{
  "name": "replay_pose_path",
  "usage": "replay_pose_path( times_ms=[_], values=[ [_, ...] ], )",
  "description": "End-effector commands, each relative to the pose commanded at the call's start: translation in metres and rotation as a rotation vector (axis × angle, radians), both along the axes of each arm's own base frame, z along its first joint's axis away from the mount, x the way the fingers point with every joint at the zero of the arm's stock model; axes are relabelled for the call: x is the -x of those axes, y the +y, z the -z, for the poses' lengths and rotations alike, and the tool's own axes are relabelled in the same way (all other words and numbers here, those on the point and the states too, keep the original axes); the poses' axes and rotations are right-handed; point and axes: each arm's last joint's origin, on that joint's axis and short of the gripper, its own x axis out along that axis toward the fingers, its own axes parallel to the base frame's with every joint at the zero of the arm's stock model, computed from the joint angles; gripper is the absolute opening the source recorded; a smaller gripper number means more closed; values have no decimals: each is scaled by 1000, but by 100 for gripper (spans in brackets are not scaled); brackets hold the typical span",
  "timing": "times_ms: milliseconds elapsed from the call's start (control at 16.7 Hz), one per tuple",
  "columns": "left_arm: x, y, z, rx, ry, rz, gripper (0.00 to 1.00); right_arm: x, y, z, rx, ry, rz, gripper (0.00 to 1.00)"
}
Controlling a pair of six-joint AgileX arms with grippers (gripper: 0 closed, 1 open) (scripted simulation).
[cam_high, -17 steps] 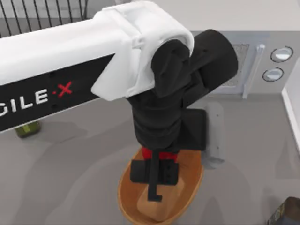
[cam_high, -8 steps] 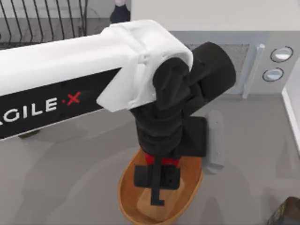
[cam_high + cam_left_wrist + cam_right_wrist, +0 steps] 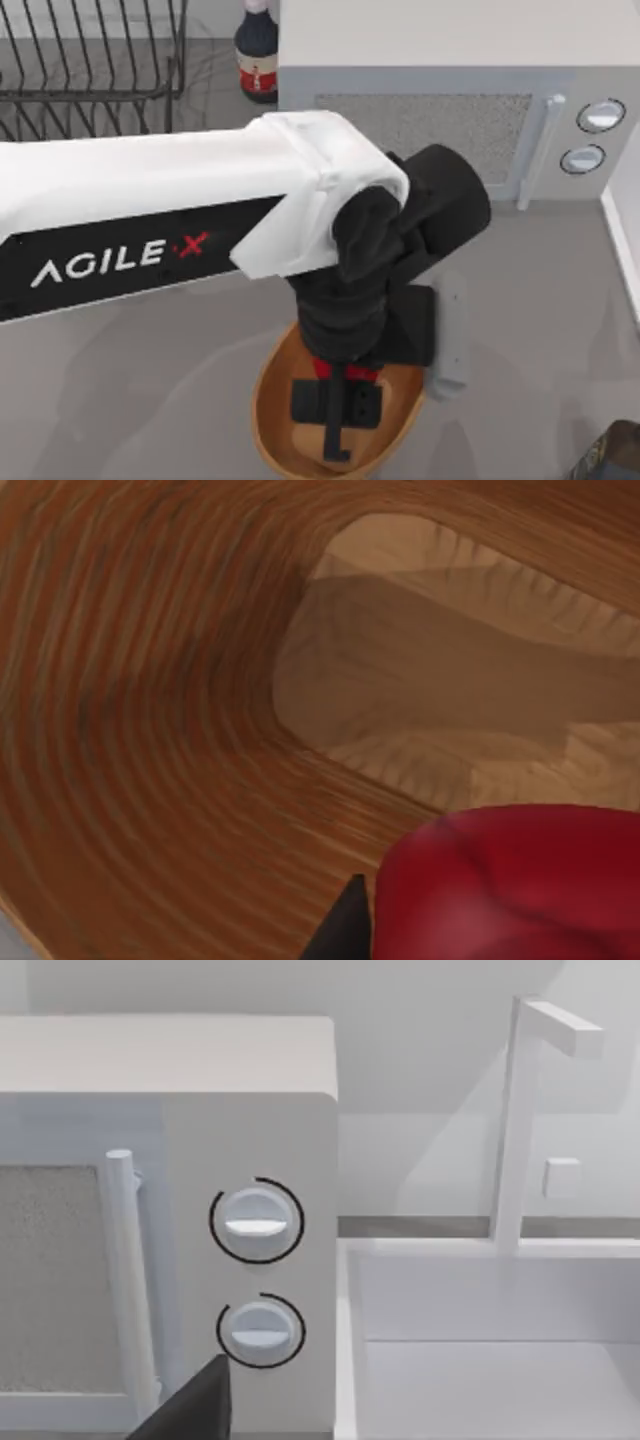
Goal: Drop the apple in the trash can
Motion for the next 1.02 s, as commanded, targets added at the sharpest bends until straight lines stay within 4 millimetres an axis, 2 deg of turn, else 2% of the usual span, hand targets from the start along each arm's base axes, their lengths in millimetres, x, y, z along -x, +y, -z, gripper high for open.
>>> replay_pose_path(
  times_ms=[300, 1020],
  values=[
    [0, 0, 3, -1, 1, 1, 0, 0, 0, 0, 0, 0, 0, 100],
    [0, 0, 3, -1, 1, 1, 90, 0, 0, 0, 0, 0, 0, 100]
  ],
)
